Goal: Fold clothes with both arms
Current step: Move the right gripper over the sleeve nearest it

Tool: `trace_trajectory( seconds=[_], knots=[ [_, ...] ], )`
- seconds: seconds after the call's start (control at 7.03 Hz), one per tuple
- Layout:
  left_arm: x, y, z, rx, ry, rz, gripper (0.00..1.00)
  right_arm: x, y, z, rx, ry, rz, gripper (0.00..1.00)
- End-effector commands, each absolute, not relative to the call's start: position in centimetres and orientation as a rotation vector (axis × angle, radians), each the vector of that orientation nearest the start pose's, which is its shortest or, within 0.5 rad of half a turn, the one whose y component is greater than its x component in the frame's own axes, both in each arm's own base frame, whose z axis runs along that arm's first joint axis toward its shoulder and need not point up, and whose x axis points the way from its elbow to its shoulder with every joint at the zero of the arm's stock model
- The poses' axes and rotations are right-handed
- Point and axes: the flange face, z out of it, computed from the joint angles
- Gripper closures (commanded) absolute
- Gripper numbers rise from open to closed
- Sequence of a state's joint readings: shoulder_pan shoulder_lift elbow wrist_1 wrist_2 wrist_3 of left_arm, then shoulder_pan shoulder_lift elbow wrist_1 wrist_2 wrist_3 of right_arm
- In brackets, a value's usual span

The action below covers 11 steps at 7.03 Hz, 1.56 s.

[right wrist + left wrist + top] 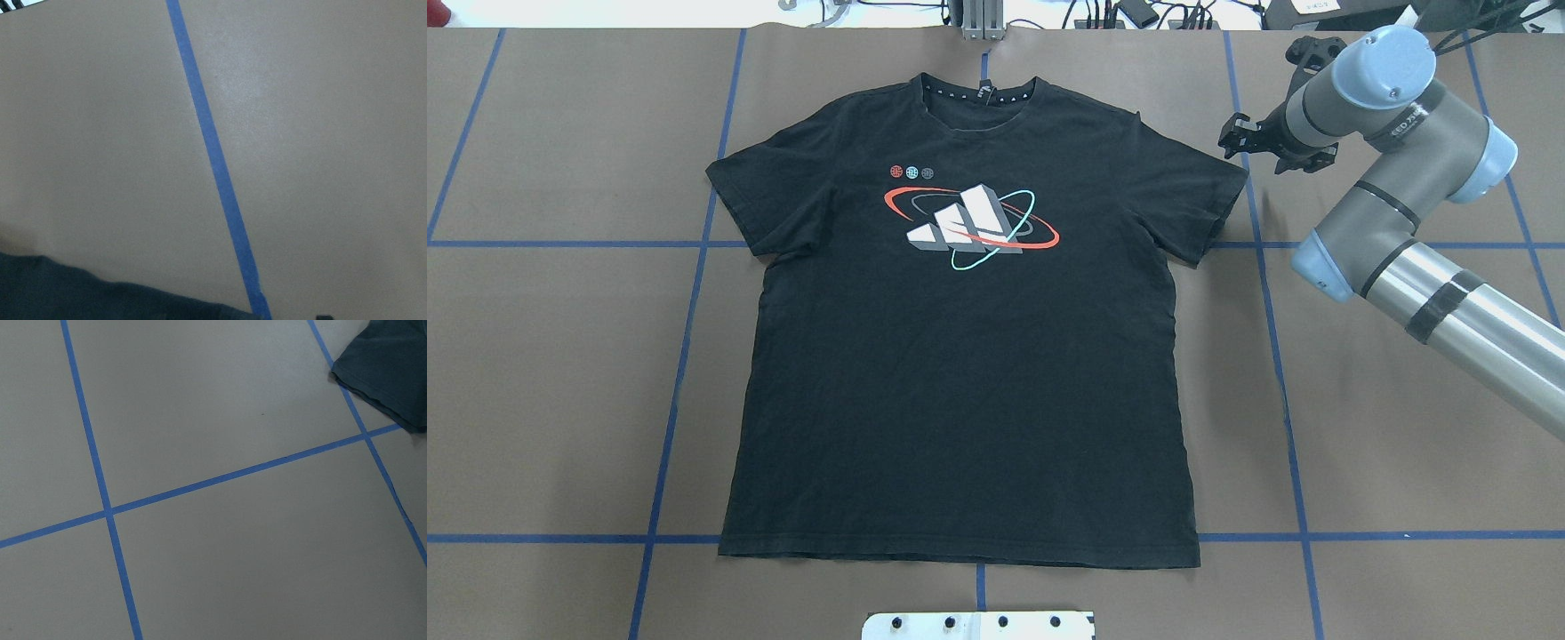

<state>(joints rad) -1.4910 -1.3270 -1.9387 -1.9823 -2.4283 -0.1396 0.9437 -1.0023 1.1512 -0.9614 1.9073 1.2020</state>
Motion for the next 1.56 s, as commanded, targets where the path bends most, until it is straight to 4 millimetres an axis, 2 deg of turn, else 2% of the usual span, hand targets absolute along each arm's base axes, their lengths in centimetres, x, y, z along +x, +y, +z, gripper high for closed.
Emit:
trace_trajectory(
  seconds=[0.0,0.57,0.71,0.85,1.0,1.28,1.42],
  knots=[
    [-2.5,-40.9,53.2,0.405,0.885,0.174,0.0,-37.2,-68.2,46.4,0.203,-0.792,0.414,0.23],
    [-2.5,-40.9,53.1,0.408,0.886,0.174,0.0,-37.8,-67.6,47.7,0.187,-0.777,0.405,0.28],
    [-2.5,-40.9,53.1,0.408,0.886,0.174,0.0,-37.7,-67.6,47.9,0.185,-0.775,0.406,0.35],
    [-2.5,-40.9,53.1,0.408,0.886,0.174,0.0,-37.7,-67.5,48.1,0.184,-0.772,0.408,0.53],
    [-2.5,-40.9,52.9,0.408,0.888,0.171,0.0,-37.6,-67.4,48.1,0.196,-0.787,0.404,1.0],
    [-2.5,-40.9,52.9,0.407,0.888,0.17,0.0,-37.7,-67.3,47.8,0.201,-0.793,0.398,1.0],
    [-2.5,-40.9,52.9,0.407,0.888,0.17,0.0,-38.0,-67.5,46.8,0.208,-0.805,0.395,1.0]
  ],
)
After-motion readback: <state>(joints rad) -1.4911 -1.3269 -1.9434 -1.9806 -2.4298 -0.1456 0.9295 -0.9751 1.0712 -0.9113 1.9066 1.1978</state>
